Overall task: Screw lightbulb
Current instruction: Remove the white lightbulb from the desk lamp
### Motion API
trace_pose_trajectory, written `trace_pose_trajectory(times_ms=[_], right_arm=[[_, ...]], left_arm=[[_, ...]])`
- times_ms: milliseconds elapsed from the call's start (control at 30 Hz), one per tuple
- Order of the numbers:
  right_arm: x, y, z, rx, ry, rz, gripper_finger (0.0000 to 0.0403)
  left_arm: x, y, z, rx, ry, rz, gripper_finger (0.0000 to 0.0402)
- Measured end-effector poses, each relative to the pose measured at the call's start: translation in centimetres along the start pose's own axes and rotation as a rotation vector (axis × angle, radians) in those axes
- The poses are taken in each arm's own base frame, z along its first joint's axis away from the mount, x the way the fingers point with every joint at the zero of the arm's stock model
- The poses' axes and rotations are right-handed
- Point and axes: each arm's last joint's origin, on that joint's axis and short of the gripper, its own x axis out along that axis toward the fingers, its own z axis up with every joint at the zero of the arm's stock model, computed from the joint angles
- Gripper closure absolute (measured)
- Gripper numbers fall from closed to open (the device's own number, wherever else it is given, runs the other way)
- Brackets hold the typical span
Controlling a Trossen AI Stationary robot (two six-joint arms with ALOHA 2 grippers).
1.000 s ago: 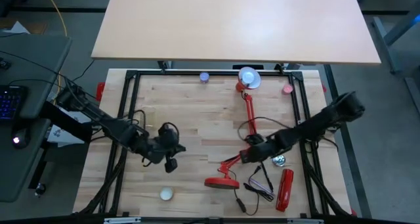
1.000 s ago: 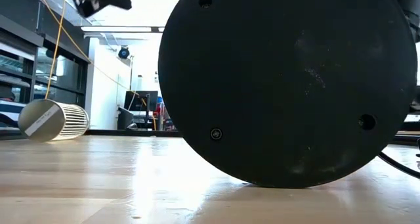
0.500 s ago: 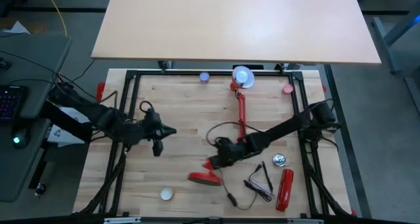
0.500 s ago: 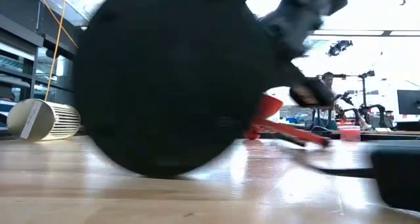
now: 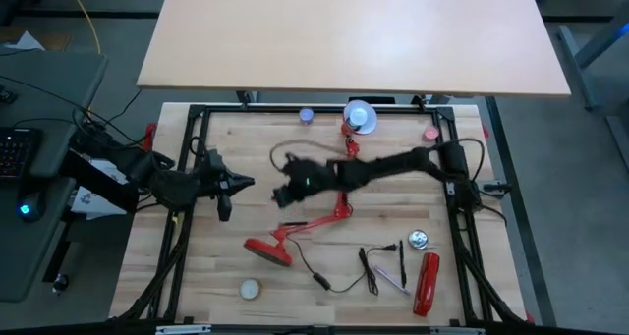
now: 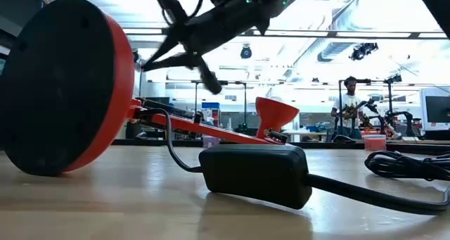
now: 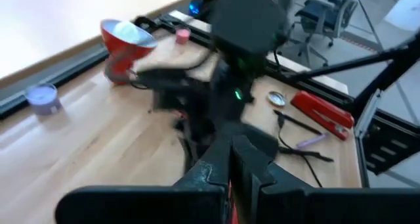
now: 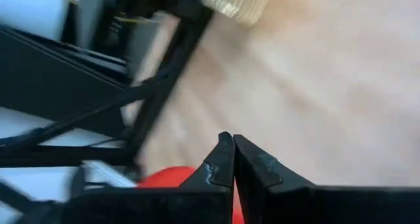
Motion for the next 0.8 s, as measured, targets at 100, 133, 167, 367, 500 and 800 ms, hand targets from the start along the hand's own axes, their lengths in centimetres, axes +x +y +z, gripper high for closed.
trace_pose_trajectory(times_ms=[100, 133, 167, 367, 500, 800], right_arm=[[-4.1, -0.2, 3.1, -0.112, 0.025, -0.161, 0.0403], [-5.9, -0.3, 4.0, -0.148, 0.027, -0.228, 0.0403], [-7.7, -0.5, 4.8, -0.174, 0.031, -0.284, 0.0403], [-16.1, -5.3, 6.9, -0.158, 0.078, -0.568, 0.0403], [-17.5, -9.6, 5.8, -0.071, 0.111, -0.536, 0.0403], [-15.6, -13.3, 4.4, -0.107, 0.148, -0.413, 0.0403]], left_arm=[[-0.1, 0.1, 0.2, 0.011, -0.016, 0.005, 0.0401], [-0.1, 0.1, 0.1, 0.014, -0.015, 0.006, 0.0402], [0.0, 0.0, 0.1, 0.018, -0.012, 0.009, 0.0401], [1.9, -1.1, -0.8, 0.036, 0.006, 0.077, 0.0401], [4.9, -3.6, -1.6, 0.029, 0.027, 0.025, 0.0401], [15.6, -8.3, -5.4, 0.206, 0.288, -0.149, 0.0401]])
